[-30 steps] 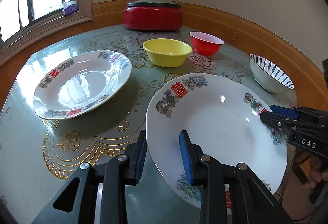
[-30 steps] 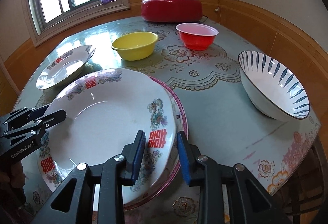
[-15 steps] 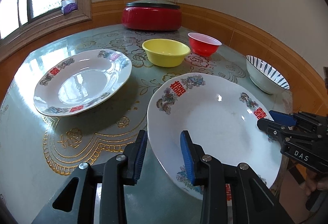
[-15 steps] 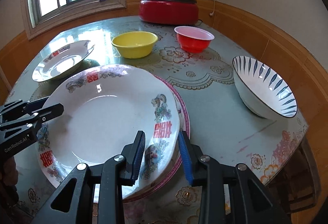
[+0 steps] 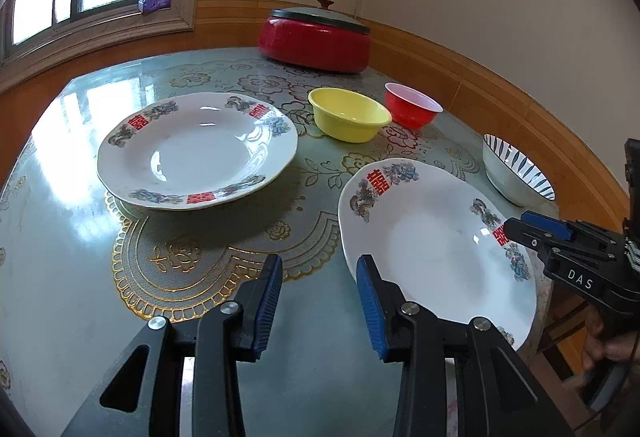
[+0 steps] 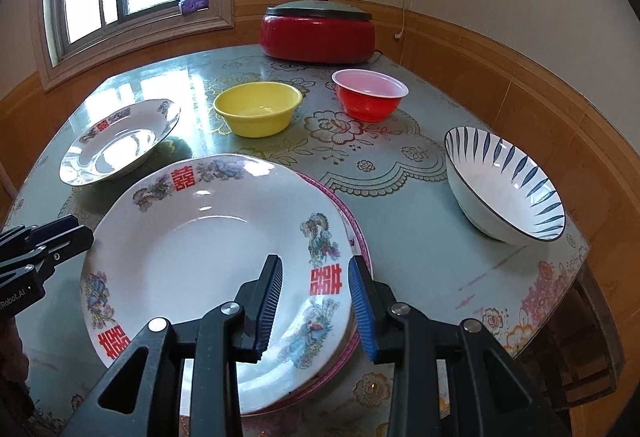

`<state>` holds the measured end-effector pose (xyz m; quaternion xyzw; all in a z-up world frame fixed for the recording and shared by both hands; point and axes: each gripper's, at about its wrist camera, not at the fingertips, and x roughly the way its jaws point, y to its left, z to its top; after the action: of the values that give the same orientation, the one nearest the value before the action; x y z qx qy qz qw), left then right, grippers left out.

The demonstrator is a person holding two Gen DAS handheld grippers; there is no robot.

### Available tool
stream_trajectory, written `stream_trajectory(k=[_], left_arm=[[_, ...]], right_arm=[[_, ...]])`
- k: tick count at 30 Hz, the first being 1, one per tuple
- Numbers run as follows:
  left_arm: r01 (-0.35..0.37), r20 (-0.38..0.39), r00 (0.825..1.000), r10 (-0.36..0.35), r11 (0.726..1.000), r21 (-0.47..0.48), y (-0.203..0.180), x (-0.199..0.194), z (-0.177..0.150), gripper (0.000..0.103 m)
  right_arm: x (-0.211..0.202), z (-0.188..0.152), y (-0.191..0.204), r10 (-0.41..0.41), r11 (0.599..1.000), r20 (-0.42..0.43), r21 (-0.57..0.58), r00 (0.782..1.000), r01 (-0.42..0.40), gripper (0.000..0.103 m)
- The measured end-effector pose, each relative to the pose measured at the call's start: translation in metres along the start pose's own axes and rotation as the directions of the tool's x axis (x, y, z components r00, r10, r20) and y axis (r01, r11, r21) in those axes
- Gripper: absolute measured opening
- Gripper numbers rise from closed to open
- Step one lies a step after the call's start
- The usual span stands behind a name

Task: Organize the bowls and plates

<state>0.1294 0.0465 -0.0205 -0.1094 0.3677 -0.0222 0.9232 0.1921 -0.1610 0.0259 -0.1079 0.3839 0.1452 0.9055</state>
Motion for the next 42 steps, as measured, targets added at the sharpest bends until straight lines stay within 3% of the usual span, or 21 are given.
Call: stream_trajectory(k=[9,18,26,34,42], left_arm=[[0.003,-0.043,0.999,-0.006,0.997,-0.076,0.029,0.002,-0.001,0.039],[-0.025,-0.049,0.999,0.021,0.996,-0.087,0.063,-0.001,0.007,0.039],[-0.027,-0.01,1.0,0.026,0.992,-0.126,0.104,-0.013,0.02,0.042],[-0.062,0.02,0.998,0.067,0.98,-0.19,0.154,-0.009,0.045,0.043],[-0.051,0.005,0.999,0.053,0.972,-0.231,0.192,0.017,0.07,0.043]], right_arm=[[0.006,0.005,0.028,0.139,0.99,-0.045,0.023,0.989,-0.138,0.034],[0.015,0.018,0.057,0.293,0.955,-0.079,0.069,0.953,-0.288,0.034],[0.024,0.058,0.087,0.394,0.917,-0.066,0.089,0.917,-0.388,0.035],[0.067,0.097,0.101,0.433,0.892,-0.1,0.195,0.896,-0.409,0.037],[0.111,0.122,0.106,0.417,0.887,-0.152,0.284,0.896,-0.365,0.038]])
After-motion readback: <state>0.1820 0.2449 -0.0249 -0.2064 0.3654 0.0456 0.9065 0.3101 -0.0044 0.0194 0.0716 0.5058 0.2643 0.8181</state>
